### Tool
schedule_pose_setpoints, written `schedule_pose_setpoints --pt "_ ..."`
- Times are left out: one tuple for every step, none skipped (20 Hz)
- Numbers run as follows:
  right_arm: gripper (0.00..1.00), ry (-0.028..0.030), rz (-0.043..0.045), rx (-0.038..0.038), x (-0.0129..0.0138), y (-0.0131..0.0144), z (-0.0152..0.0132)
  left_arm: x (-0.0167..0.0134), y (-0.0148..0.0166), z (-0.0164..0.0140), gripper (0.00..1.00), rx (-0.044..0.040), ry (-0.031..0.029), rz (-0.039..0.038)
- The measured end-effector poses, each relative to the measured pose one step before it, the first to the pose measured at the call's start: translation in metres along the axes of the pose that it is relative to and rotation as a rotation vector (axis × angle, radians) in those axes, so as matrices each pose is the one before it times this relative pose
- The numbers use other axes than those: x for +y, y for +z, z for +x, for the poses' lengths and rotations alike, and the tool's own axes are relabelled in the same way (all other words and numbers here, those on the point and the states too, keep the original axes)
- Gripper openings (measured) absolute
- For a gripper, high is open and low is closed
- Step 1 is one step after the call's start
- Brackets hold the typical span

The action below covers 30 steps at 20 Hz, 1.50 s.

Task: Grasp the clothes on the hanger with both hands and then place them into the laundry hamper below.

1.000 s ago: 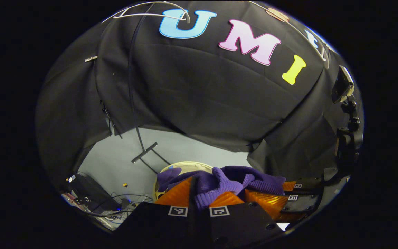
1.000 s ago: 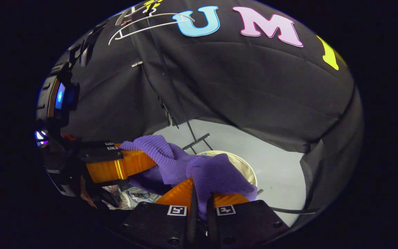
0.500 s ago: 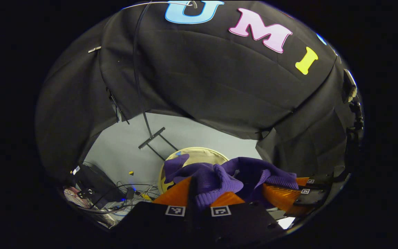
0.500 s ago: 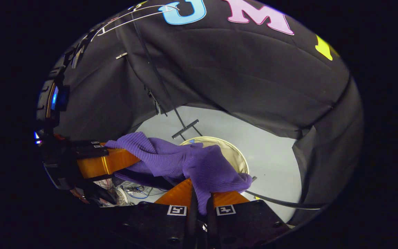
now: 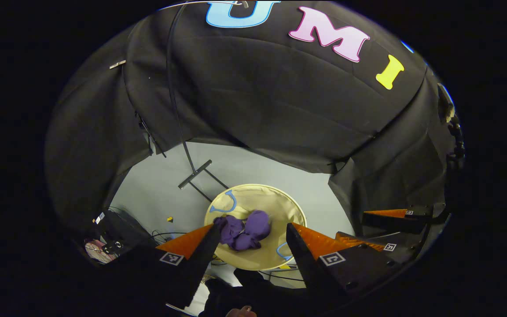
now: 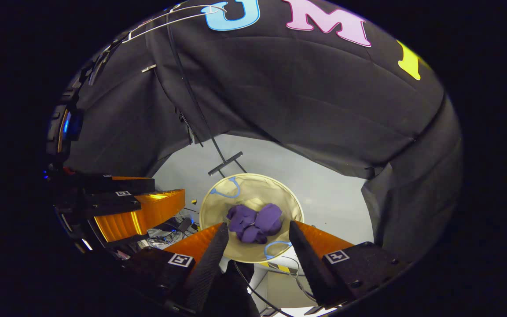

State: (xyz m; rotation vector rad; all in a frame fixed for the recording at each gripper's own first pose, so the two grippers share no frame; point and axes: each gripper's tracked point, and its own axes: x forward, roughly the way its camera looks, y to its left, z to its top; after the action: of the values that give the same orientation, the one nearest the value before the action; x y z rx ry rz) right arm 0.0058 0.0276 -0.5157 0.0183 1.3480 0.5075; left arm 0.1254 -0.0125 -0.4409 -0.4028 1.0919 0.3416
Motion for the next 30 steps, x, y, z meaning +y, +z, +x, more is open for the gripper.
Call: schedule_pose_setpoints --pt "0.92 -0.00056 0.00313 0.00213 0.00038 -0.00095 0.00054 0.00073 0.00024 -0.00019 0.96 -0.0015 0.0014 -0.00213" --pt "0.92 -0.00019 0.00012 0.00208 -0.00034 -0.00049 -0.00087 0.00056 0.00102 -0.00027 0.96 -0.00114 0.00222 -0.00204" --pt "0.92 -0.00172 -0.00021 0.00166 -0.00071 0.00036 0.00048 0.00064 0.00023 0.00054 0.96 -0.00126 0.00168 -0.00184" --pt "0.92 -0.00017 0.00035 -0.0012 0.0001 0.00002 0.00016 0.0006 0.00223 -0.00081 0.96 -0.00536 0.00164 -0.00064" --pt "0.92 0.00081 0.00114 -0.00516 0.00065 0.00147 -0.00042 0.00122 0.00121 -0.00097 0.96 -0.00428 0.00224 0.0" --pt "0.92 0.00013 0.00179 -0.00923 -0.0004 0.00384 -0.00152 0.00131 0.00222 -0.0013 0.96 -0.00652 0.00226 0.00047" --pt "0.92 -0.00245 0.00006 -0.01051 -0.00033 0.00266 -0.00057 0.00172 0.00162 -0.00118 0.96 -0.00763 0.00275 -0.00058" --pt "0.92 -0.00373 0.00073 -0.00842 -0.00118 0.00284 -0.00117 0.00158 0.00369 -0.0016 0.96 -0.01027 0.00084 -0.00078" --pt "0.93 -0.00078 0.00181 -0.0077 0.00037 0.00109 -0.00149 0.0019 0.00227 -0.00217 0.96 -0.01278 0.00095 -0.00061" --pt "0.93 0.00221 0.00364 -0.00526 0.00025 0.00219 -0.00271 0.00152 0.00414 -0.00268 0.96 -0.01248 -0.00008 -0.00101" --pt "0.92 0.00213 0.00401 -0.00412 0.00188 0.00116 -0.00268 0.00103 0.00331 -0.00378 0.96 -0.01476 -0.00373 -0.00081" --pt "0.93 -0.00397 0.0036 -0.01285 0.00038 0.00388 -0.00411 0.0004 0.00598 -0.00472 0.96 -0.01711 -0.00602 -0.00169" --pt "0.92 -0.00303 0.00294 -0.01311 0.00048 0.0036 -0.00447 0.00005 0.00508 -0.00466 0.96 -0.01746 -0.00793 0.0025" --pt "0.92 -0.00204 0.0047 -0.01182 0.00167 0.00319 -0.00518 -0.00054 0.00612 -0.00584 0.96 -0.01892 -0.00985 0.00834" --pt "0.93 -0.00094 0.00523 -0.01645 0.00225 0.00377 -0.00496 -0.00003 0.00562 -0.00461 0.96 -0.02173 -0.00607 0.0107" --pt "0.93 0.00008 0.00515 -0.0189 0.00227 0.0057 -0.00584 0.00059 0.00745 -0.00613 0.96 -0.02388 -0.00534 0.01094" --pt "0.92 -0.00183 0.00274 -0.02228 0.00186 0.00503 -0.00654 -0.00089 0.00826 -0.0071 0.93 -0.02315 -0.00769 0.0111" --pt "0.92 -0.00222 0.00129 -0.02297 0.00159 0.00566 -0.00602 -0.00096 0.00848 -0.00759 0.96 -0.02668 -0.00782 0.01063" --pt "0.92 -0.00117 -0.00262 -0.02096 0.00299 0.00586 -0.00704 -0.00061 0.00715 -0.00695 0.96 -0.02665 -0.00843 0.01061" --pt "0.92 -0.00637 -0.00693 -0.02364 0.00137 0.00764 -0.00705 -0.00094 0.00851 -0.00776 0.95 -0.02885 -0.00837 0.01056" --pt "0.92 -0.00629 -0.00528 -0.02692 0.00187 0.00691 -0.00667 0.00068 0.00689 -0.00831 0.96 -0.02796 -0.00815 0.01028" --pt "0.92 -0.00195 -0.00119 -0.03038 0.0043 0.00829 -0.00772 0.00007 0.00828 -0.00847 0.96 -0.02782 -0.00843 0.01069" --pt "0.92 -0.00037 0.00393 -0.03166 0.00359 0.00883 -0.00805 -0.00001 0.00727 -0.00889 0.96 -0.02759 -0.00726 0.01181" --pt "0.92 0.00274 0.00706 -0.03064 0.00518 0.00874 -0.00777 0.00098 0.00753 -0.01034 0.96 -0.02526 -0.00789 0.01182" --pt "0.92 0.00101 0.00635 -0.03556 0.00437 0.01156 -0.01038 0.00195 0.00595 -0.0083 0.96 -0.02985 -0.00794 0.01255" --pt "0.93 -0.0046 0.00257 -0.043 0.00413 0.01183 -0.00989 0.00108 0.0098 -0.01119 0.96 -0.03208 -0.00674 0.01345" --pt "0.92 -0.00855 -0.00137 -0.0432 0.0023 0.01345 -0.0119 0.00046 0.00955 -0.01161 0.96 -0.03649 -0.00468 0.01399" --pt "0.92 -0.01125 -0.0029 -0.04281 0.00242 0.01307 -0.00996 0.00009 0.01039 -0.01205 0.96 -0.03663 -0.00645 0.0109" --pt "0.92 -0.01082 -0.00284 -0.04084 0.00206 0.01087 -0.00992 0.00069 0.01031 -0.01193 0.95 -0.03469 -0.01114 0.00912" --pt "0.92 -0.01098 -0.00208 -0.04162 0.00276 0.01258 -0.01032 -0.00318 0.01337 -0.0055 0.95 -0.03675 -0.01099 0.00742"
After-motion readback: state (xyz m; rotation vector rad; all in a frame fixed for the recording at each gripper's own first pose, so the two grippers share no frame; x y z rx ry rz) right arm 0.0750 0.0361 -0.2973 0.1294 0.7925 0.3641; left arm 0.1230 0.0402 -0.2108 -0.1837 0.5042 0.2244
